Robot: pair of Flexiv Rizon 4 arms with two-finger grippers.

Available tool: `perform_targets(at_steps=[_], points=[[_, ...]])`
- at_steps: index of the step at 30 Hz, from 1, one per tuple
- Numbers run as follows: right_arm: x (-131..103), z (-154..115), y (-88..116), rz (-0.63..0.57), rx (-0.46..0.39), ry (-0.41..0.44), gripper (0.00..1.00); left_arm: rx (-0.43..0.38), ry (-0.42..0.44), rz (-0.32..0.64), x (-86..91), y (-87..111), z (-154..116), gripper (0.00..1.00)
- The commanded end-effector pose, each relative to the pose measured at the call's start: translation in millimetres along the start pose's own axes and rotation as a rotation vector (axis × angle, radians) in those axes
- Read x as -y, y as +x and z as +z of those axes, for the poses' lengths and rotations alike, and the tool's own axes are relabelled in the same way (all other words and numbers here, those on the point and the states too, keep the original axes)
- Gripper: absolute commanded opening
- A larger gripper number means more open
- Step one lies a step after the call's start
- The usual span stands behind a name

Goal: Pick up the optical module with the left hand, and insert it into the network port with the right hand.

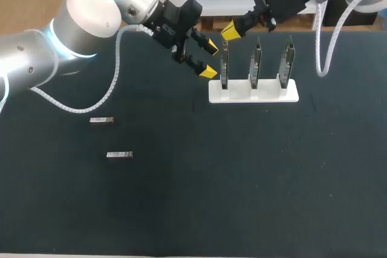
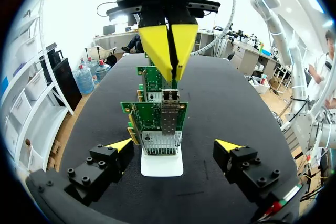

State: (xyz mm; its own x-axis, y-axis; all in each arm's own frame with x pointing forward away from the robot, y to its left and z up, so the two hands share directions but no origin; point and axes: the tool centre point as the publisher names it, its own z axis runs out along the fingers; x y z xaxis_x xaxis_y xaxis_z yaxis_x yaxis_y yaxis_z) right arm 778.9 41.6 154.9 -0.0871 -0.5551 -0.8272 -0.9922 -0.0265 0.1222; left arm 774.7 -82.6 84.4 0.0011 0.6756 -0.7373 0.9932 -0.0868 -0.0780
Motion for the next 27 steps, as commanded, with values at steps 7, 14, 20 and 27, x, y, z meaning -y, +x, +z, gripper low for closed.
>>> perform_targets(at_steps=[7,14,20,27], points=[[5,5,3,0.003,-0.022,-0.004,0.00,-0.005,0.003,-0.003,-1.6,-1.1,0,1.00],[6,9,7,0.009,-0.041,-0.003,0.00,-0.005,0.003,-0.003,-1.6,-1.1,0,1.00],[6,10,13,0.024,-0.045,-0.004,0.00,-0.005,0.003,-0.003,-1.6,-1.1,0,1.00],[6,15,20,0.043,-0.054,-0.006,0.00,-0.005,0.003,-0.003,-1.6,-1.1,0,1.00]])
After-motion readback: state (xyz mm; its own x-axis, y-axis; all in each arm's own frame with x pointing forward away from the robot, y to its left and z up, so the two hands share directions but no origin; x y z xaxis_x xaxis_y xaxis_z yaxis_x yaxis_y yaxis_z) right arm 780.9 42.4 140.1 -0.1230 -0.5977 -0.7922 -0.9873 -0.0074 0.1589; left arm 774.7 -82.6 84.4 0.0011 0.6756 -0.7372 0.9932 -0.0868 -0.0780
